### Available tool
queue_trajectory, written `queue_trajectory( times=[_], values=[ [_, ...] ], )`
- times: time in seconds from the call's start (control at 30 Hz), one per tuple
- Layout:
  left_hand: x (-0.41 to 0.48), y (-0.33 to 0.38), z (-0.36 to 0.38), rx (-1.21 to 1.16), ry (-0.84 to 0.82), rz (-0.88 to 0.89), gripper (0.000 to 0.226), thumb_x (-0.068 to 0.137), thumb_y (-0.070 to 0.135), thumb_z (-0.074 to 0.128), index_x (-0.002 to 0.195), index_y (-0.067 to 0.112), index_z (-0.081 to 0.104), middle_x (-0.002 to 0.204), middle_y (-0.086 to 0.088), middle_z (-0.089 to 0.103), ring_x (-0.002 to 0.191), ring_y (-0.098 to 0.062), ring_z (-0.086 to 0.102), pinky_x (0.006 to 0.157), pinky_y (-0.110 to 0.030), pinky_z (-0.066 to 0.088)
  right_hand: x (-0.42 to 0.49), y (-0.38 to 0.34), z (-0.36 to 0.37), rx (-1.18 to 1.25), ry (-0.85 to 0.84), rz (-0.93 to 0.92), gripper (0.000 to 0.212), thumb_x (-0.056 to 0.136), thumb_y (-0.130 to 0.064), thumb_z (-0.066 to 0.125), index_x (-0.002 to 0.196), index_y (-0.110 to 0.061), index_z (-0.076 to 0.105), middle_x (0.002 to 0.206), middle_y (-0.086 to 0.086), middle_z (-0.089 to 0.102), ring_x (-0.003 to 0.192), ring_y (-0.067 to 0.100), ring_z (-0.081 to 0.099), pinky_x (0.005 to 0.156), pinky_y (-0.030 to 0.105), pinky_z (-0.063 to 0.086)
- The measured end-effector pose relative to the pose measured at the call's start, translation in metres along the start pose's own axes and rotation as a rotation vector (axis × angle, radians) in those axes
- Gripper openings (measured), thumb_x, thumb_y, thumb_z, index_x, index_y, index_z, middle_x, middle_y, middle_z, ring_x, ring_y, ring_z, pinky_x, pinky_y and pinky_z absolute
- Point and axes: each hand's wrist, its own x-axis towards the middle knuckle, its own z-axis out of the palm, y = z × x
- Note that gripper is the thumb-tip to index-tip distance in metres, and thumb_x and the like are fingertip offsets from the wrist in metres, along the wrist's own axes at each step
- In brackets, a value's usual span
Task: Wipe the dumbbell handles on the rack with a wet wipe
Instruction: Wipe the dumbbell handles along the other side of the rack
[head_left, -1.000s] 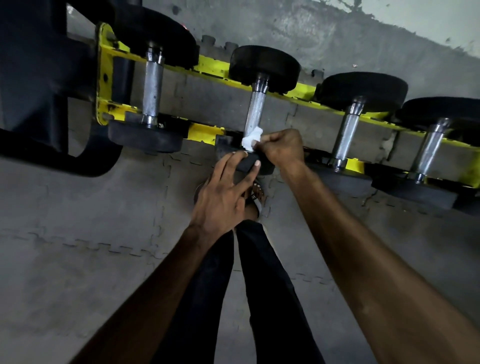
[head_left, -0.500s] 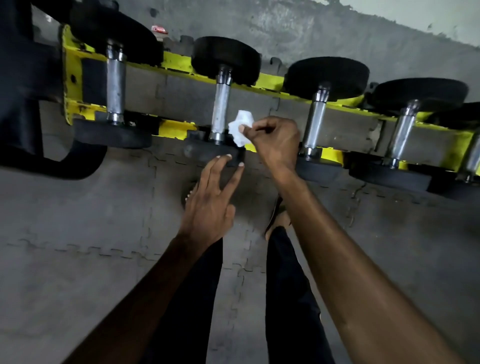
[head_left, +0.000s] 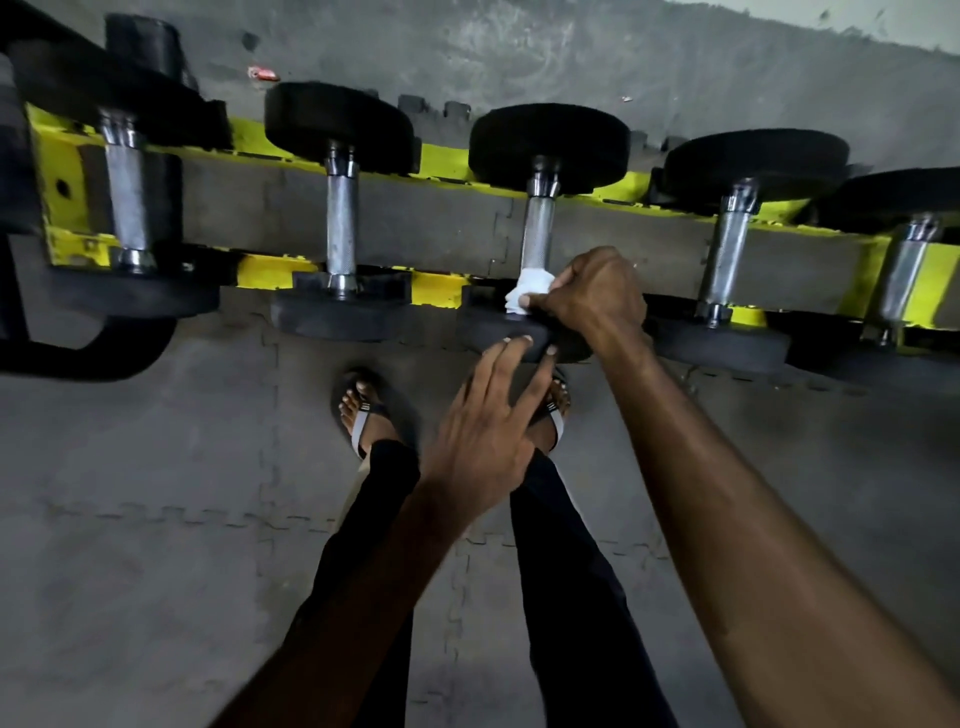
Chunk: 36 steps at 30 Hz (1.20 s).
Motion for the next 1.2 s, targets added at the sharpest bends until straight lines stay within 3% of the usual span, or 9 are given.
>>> queue_trajectory(
  times=[0.13, 0.27, 0.47, 0.8, 1.0, 1.2],
  values=[
    [0.005, 0.002, 0.004, 0.009, 0.026, 0.026, 0.08, 0.073, 0.011, 0.059, 0.15, 0.012, 0.036, 0.156, -0.021, 0.035, 0.146, -0.038, 0.031, 0.119, -0.048, 0.034, -0.007, 0.003, 0.005, -0.03, 0.06, -0.067, 0.054, 0.051, -0.06, 0.088, 0.082, -0.02, 0.07, 0.084, -0.002, 0.071, 0.083, 0.017, 0.069, 0.071, 0.037, 0.058],
    [0.002, -0.001, 0.007, 0.006, 0.038, 0.041, 0.064, 0.078, 0.018, 0.047, 0.141, 0.013, 0.039, 0.157, -0.019, 0.033, 0.146, -0.038, 0.033, 0.113, -0.051, 0.041, -0.014, -0.005, 0.01, 0.182, 0.215, -0.094, 0.04, 0.059, -0.05, 0.086, 0.075, -0.02, 0.065, 0.076, -0.007, 0.068, 0.074, 0.015, 0.067, 0.064, 0.03, 0.052],
    [0.004, -0.007, 0.005, 0.021, 0.027, 0.055, 0.074, 0.075, 0.011, 0.064, 0.145, 0.014, 0.04, 0.156, -0.016, 0.032, 0.145, -0.036, 0.034, 0.113, -0.045, 0.043, 0.027, -0.052, 0.003, 0.486, 0.392, 0.083, 0.045, 0.058, -0.055, 0.086, 0.083, -0.02, 0.073, 0.086, -0.004, 0.075, 0.079, 0.017, 0.07, 0.069, 0.032, 0.056],
    [0.004, -0.005, 0.003, 0.001, 0.003, 0.027, 0.065, 0.073, 0.01, 0.07, 0.137, 0.012, 0.056, 0.156, -0.013, 0.03, 0.145, -0.034, 0.033, 0.111, -0.046, 0.045, -0.008, -0.014, 0.022, 0.408, 0.312, 0.0, 0.034, 0.067, -0.048, 0.083, 0.083, -0.023, 0.067, 0.072, -0.01, 0.068, 0.07, 0.009, 0.066, 0.068, 0.034, 0.057],
    [0.004, -0.006, 0.007, 0.036, 0.032, 0.035, 0.071, 0.075, 0.011, 0.069, 0.143, 0.014, 0.049, 0.156, -0.014, 0.031, 0.145, -0.034, 0.032, 0.112, -0.044, 0.042, 0.041, -0.05, 0.006, 0.489, 0.346, 0.15, 0.045, 0.067, -0.054, 0.081, 0.095, -0.019, 0.076, 0.097, -0.001, 0.076, 0.089, 0.018, 0.072, 0.071, 0.027, 0.055],
    [0.004, -0.003, 0.004, 0.119, 0.035, 0.026, 0.089, 0.075, 0.015, 0.064, 0.158, 0.016, 0.033, 0.155, -0.014, 0.03, 0.144, -0.033, 0.03, 0.115, -0.041, 0.037, 0.059, -0.047, 0.004, 0.689, 0.106, 0.17, 0.022, 0.09, -0.022, 0.066, 0.099, -0.002, 0.073, 0.089, 0.005, 0.067, 0.08, 0.018, 0.063, 0.07, 0.028, 0.046]
  ],
)
